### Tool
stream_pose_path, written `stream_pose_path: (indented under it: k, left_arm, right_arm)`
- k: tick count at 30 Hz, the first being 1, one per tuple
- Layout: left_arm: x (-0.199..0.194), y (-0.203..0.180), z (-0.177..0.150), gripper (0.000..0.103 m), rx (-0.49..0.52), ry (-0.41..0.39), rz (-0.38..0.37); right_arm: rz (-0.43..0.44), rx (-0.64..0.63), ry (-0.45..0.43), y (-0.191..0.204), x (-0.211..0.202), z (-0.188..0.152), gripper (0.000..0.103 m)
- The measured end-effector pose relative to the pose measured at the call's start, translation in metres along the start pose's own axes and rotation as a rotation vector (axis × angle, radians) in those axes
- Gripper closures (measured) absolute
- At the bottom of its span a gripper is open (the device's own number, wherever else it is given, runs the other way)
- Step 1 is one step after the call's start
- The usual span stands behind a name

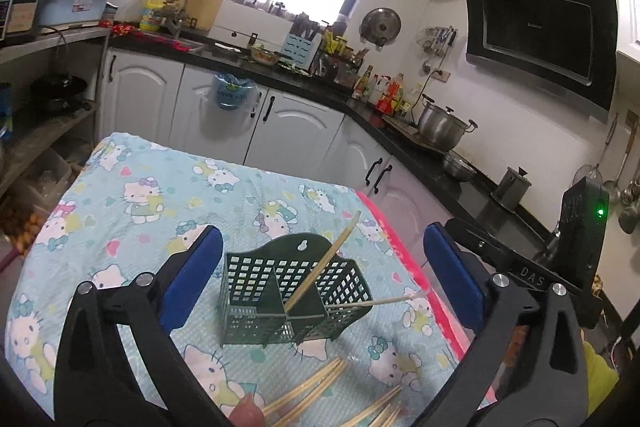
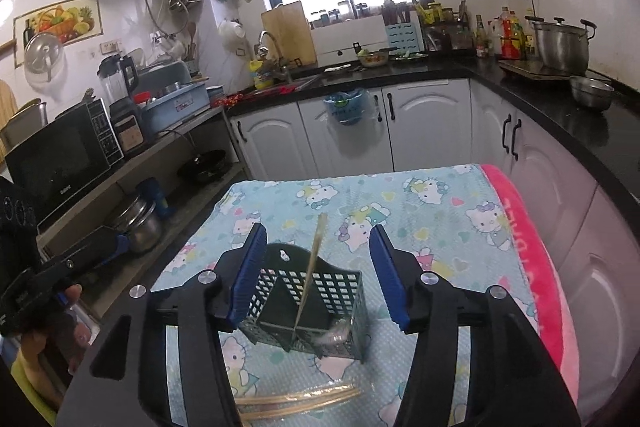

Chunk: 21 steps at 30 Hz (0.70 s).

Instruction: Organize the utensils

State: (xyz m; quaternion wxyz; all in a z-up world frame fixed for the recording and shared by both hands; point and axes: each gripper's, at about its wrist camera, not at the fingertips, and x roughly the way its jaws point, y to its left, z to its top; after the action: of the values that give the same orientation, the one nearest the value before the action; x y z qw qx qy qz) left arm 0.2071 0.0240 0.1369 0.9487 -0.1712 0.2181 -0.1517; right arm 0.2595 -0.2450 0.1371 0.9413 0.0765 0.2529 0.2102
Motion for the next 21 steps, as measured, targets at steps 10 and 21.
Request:
stream_pose_path:
  k: [10,21]
  left_arm:
    - [-0.025,-0.001,-0.019,0.011,0.015,-0.017,0.012]
    - [-0.049,0.003,-0.045,0.011,-0.007,-0.017,0.003]
  right_arm:
    - [-0.027,-0.055,-0.013,0.009,-0.026,-0.023,0.044]
    - [-0.019,-0.101,-0.015,0.027,-0.050,-0.046,0.037]
